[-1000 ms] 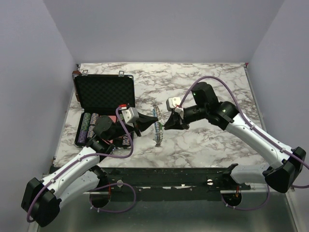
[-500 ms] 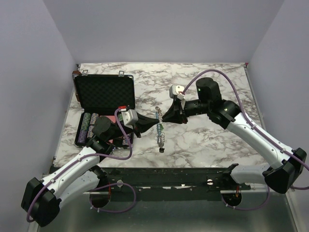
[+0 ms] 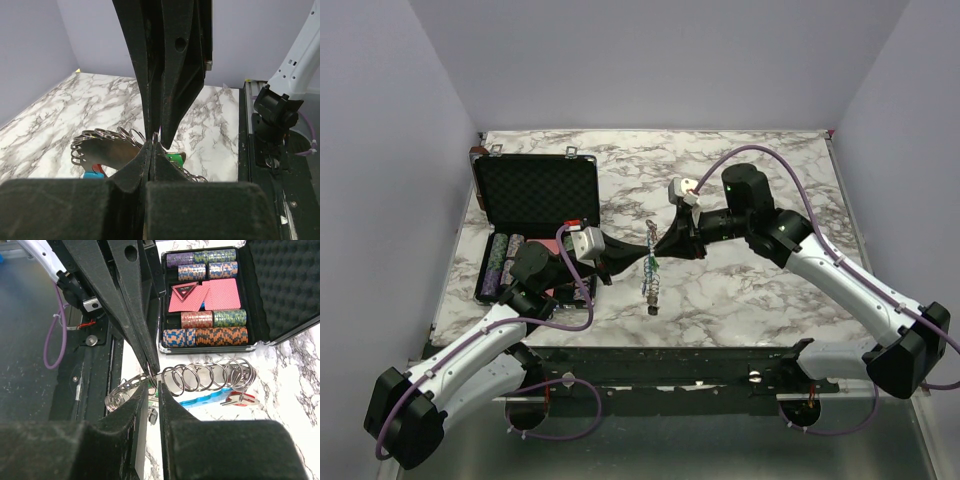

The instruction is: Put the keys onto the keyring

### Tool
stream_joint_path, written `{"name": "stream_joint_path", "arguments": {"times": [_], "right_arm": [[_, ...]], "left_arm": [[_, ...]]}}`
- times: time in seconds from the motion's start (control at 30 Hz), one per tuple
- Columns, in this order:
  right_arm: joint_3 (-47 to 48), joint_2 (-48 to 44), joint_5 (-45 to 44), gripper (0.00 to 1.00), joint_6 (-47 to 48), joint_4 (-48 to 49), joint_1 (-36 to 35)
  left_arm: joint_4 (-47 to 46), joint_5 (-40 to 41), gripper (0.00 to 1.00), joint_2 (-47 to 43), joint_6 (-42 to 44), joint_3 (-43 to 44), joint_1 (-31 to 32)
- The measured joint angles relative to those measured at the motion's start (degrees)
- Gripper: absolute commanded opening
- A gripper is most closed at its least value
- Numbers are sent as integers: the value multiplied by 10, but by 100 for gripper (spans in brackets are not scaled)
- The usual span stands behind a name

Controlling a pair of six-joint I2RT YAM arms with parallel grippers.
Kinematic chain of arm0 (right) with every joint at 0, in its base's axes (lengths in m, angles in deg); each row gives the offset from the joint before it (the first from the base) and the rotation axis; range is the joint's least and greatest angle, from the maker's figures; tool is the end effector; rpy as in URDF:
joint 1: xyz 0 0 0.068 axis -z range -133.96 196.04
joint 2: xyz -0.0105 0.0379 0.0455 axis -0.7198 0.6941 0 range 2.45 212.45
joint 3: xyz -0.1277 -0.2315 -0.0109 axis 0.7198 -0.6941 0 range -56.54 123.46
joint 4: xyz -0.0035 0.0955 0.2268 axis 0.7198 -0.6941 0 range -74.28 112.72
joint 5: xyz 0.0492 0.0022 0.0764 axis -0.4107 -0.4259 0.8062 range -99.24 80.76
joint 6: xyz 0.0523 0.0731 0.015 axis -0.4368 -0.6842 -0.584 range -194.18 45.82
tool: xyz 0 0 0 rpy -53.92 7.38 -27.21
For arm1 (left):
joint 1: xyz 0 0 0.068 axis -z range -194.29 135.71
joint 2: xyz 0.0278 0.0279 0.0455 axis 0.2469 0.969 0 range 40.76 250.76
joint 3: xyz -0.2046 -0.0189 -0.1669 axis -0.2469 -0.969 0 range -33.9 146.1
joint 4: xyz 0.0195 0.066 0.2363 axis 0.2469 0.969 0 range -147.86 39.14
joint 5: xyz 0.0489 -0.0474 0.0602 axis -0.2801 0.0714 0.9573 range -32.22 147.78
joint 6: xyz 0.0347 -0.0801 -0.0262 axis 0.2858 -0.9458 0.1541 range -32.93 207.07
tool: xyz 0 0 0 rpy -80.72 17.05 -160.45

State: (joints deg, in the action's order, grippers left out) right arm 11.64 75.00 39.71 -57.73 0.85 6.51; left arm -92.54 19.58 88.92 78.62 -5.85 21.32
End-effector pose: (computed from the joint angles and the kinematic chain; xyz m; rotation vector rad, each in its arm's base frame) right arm 0.1847 0.2323 0.3432 -1.4059 1.4662 1.1148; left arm 0.1482 -0.1683 0.3165 0.8916 1.1533 -1.0723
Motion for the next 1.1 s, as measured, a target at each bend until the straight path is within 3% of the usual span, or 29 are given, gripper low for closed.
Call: {"name": "stream_joint_path", "arguments": {"times": [0.27, 0.47, 0.53, 0.73, 0.87, 0.97, 1.1], "right_arm": [[0, 2, 13, 20, -5, 13, 0], [0, 2, 17, 10, -6, 14, 0], [0, 3, 17, 0, -5, 15, 0], [0, 6, 23, 0, 2, 13, 0], [11, 9, 24, 0, 33, -14, 0], [31, 14, 18, 0, 70, -61, 0], [72, 29, -2, 0, 144, -152, 0]], "left_arm": [[0, 0, 0, 0, 0, -3, 0], [0, 0, 0, 0, -2, -4, 0], [0, -1, 0, 0, -2, -4, 0], [0, 0, 1, 0, -5, -4, 0], [4, -3, 22, 0, -4, -4, 0], [8, -14, 46, 0, 5, -3, 0], [43, -35, 57, 0, 29, 16, 0]]}}
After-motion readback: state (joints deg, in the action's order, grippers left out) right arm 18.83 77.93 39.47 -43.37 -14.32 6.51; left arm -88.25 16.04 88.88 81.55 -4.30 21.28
